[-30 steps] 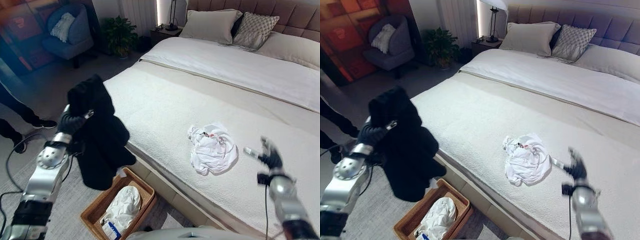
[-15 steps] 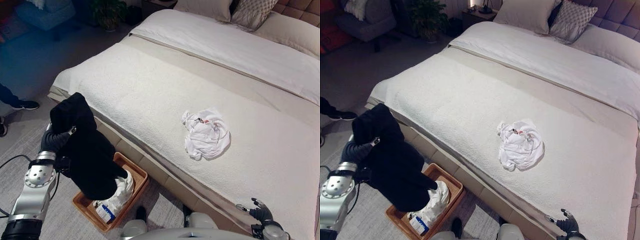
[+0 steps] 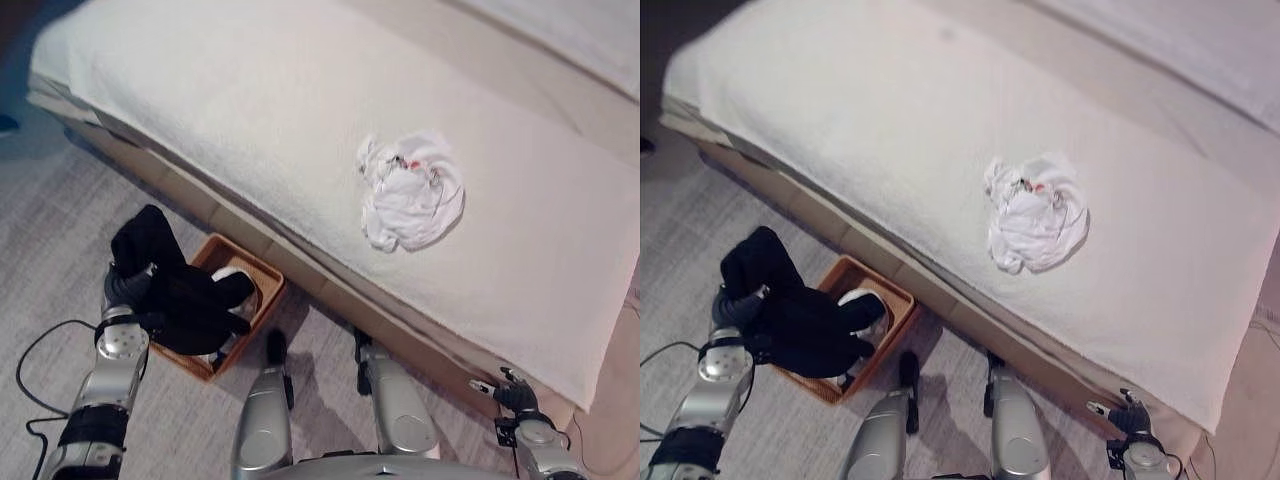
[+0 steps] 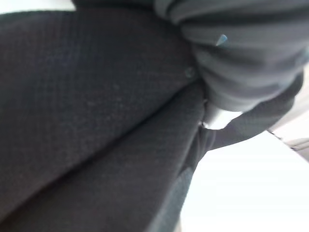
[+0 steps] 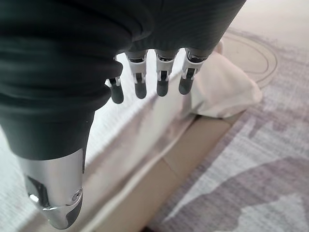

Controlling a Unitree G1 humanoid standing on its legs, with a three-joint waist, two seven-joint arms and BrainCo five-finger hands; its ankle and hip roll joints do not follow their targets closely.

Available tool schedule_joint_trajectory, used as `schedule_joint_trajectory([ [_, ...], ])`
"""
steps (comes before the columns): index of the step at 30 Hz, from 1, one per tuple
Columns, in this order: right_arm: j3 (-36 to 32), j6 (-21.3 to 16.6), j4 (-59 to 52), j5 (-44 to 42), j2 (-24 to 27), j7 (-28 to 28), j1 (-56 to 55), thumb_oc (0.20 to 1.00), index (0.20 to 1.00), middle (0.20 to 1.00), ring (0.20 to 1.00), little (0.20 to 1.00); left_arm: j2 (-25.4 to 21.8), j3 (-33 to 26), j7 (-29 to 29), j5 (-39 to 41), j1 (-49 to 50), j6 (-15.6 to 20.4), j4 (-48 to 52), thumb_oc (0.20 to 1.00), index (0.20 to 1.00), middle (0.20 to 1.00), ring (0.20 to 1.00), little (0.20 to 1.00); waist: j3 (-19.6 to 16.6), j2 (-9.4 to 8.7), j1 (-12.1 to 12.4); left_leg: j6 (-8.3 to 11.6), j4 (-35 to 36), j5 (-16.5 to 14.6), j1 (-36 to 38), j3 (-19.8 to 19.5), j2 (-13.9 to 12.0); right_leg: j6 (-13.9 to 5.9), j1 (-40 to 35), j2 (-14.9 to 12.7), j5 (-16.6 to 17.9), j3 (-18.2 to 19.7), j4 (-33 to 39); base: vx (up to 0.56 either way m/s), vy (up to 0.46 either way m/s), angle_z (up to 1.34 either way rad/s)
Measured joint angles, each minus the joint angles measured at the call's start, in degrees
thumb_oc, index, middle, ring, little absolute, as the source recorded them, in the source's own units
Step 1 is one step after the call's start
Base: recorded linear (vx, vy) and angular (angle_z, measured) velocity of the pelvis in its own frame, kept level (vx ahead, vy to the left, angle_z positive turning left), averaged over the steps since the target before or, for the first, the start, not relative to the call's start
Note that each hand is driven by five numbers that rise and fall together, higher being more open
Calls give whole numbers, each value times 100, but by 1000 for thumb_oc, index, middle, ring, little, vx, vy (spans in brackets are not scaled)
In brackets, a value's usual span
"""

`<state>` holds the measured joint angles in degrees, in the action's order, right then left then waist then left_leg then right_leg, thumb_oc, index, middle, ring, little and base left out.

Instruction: Pick up clothes into the bucket

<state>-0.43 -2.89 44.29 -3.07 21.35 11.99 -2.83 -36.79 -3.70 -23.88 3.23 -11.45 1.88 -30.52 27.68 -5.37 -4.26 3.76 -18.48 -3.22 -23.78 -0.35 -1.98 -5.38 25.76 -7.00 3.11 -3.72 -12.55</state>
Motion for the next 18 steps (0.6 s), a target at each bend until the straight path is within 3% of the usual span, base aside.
schedule_joint_trajectory([
  [5, 240, -185, -340, -173, -3, 145, 110, 1000, 1000, 1000, 1000, 1000, -80, 186, -247, -25, -350, -17, -337, 200, 200, 200, 200, 200, 211, -100, -160, -41, -539, -155, -505, 3, -21, 15, 311, -20, 5, 20, -147, -68, 30, -2],
  [8, 349, -240, -548, -327, 55, 256, 161, 1000, 1000, 1000, 1000, 1000, -223, 332, -386, -15, -581, -12, -451, 200, 200, 200, 200, 200, 241, -108, -188, -108, -964, -416, -986, 3, -10, 33, 742, -16, -96, 73, -419, -1, 40, -6],
  [10, 379, -303, -627, -336, 71, 331, 190, 1000, 1000, 1000, 1000, 1000, -346, 503, -476, -20, -804, -15, -580, 896, 896, 896, 896, 896, 268, -115, -252, -125, -1277, -446, -1361, -3, -23, 25, 1073, -18, -103, 102, -650, 23, 28, -4],
  [11, 380, -310, -668, -340, 78, 372, 214, 1000, 1000, 1000, 1000, 1000, -374, 538, -492, -23, -899, -44, -701, 1000, 1000, 1000, 1000, 1000, 289, -132, -268, -149, -1443, -496, -1507, -7, -36, 21, 1191, -21, -113, 116, -766, -17, 16, -4],
  [18, 438, -351, -1201, -432, 234, 662, 262, 1000, 1000, 1000, 1000, 1000, -1029, 944, -505, -559, -1437, -375, -989, 1000, 1000, 1000, 1000, 1000, 299, -187, -321, -207, -1747, -581, -2137, -22, -4, -7, 1783, -74, -136, 158, -942, -3, 2, -1],
])
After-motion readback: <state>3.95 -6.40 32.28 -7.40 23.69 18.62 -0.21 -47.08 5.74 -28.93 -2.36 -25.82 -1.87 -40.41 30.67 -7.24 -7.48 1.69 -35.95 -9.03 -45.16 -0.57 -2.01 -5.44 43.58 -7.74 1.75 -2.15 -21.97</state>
